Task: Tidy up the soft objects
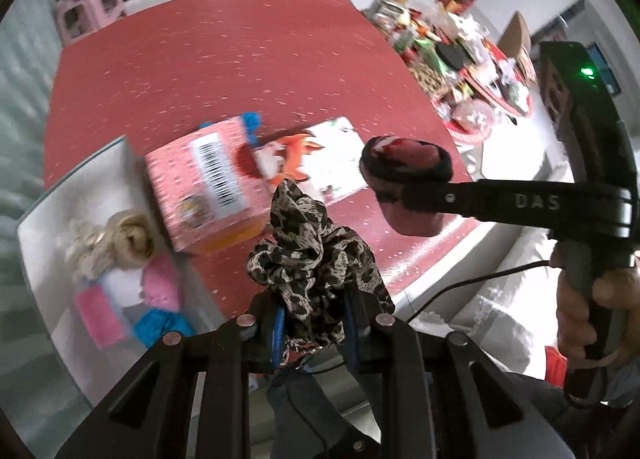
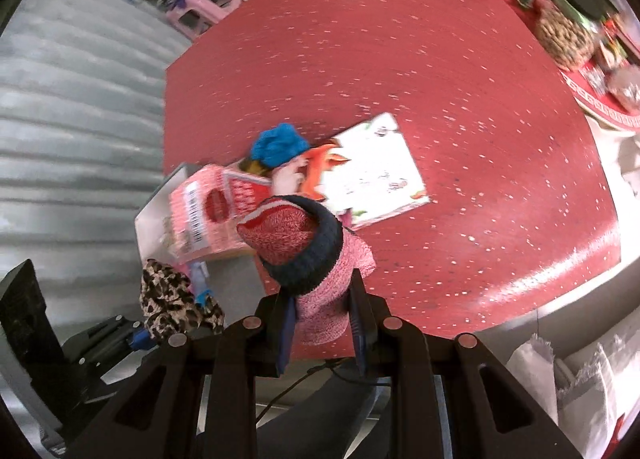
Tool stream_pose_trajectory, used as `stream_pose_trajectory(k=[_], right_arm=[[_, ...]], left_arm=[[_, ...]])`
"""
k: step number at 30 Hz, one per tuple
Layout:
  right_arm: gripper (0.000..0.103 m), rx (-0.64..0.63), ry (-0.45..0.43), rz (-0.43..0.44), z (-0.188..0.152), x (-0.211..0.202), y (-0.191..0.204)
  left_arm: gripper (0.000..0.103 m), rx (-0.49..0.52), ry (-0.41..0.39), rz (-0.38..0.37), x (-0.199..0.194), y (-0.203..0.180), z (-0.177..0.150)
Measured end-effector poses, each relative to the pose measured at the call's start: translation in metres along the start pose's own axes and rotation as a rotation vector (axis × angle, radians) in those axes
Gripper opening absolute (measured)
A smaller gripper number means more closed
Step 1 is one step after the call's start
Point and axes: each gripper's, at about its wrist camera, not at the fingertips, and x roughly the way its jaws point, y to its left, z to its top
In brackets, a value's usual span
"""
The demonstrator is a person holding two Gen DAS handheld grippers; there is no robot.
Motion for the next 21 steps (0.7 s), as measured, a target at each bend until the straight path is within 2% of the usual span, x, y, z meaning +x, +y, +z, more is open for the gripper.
stream_pose_trajectory(k=[6,12,21], right_arm=[[0.025,-0.090,-0.015,0.007,-0.006,-0.006,0.039],[0.025,-0.201,-0.021,0.006,-0.012,-0.008,0.079],[0.025,-0.374,0.040,0.034,-0.024,0.011,0.144]], left_arm=[[0.026,-0.094,-0.060,0.023,-0.022,0.032,-0.017],[0.026,-0.222,-0.131,0.106,-0.041,0.076,-0.036],[0.026,-0.396,-0.143,0.173,-0.053,0.132,-0.081]])
